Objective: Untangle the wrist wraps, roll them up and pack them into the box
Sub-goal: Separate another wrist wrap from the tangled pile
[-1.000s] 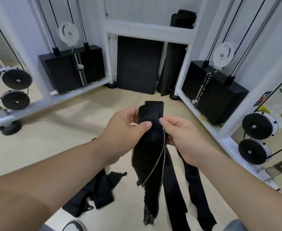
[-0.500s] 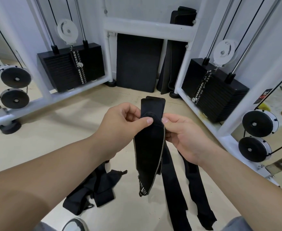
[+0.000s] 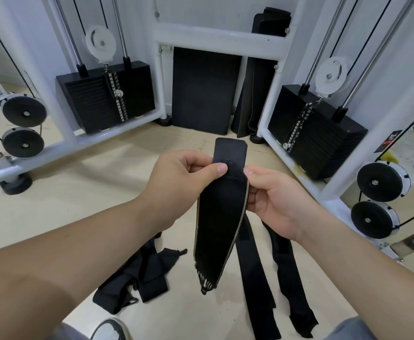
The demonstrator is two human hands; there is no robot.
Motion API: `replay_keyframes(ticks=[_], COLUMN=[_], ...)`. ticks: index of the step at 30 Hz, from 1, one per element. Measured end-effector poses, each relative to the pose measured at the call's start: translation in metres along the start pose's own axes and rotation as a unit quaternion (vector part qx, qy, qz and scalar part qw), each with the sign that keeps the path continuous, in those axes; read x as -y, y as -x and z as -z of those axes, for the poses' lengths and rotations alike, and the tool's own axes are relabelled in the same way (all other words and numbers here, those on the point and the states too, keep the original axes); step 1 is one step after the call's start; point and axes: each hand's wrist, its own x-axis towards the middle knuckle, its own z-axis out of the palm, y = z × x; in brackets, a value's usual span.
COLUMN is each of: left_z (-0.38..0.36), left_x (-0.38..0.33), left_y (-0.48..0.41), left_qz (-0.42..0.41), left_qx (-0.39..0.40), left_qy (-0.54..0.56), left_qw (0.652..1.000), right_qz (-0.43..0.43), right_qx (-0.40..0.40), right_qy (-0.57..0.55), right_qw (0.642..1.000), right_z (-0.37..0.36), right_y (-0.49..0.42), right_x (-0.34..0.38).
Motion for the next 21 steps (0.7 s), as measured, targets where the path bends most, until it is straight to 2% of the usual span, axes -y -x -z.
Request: replay_keyframes(ticks=[2,7,10,13,16,18,21], left_z=[-0.001,-0.001,-0.001,-0.004,-0.005,-0.005,-0.005], left_x=[0.0,0.001,0.004,0.006,0.009,0.01,0.012], left_y=[0.0,-0.001,-0.002,-0.001,0.0,-0.001,-0.001], left_qz=[0.011,0.029,0.027,0.032,0.061,0.077,0.081], left_qx=[0.003,-0.01,-0.026,-0.035,-0.049,-0.049,-0.009], left_qy=[0.008,-0.022,-0.06,-0.043,-0.011,0.006,-0.021], left_qw=[1.0,0.999,0.998,0.998,0.997,0.996,0.996], right_qz=[-0.013,-0.013,-0.037,-0.04,-0.016,0.025,0.069], right_qx=[0.013,-0.009,-0.021,-0.017,-0.014,-0.017,-0.066], right_qy=[-0.009,0.059,0.036,0.024,0.048,0.112,0.161], right_qw=[1.0,0.998,0.998,0.999,0.999,0.993,0.982], right_z=[0.001,0.003,0.001,-0.002,-0.005,-0.01,-0.016], right_y=[0.0,-0.002,-0.002,0.001,0.004,0.008,0.009], right_x=[0.002,0.002,0.0,0.0,-0.001,-0.004,-0.011])
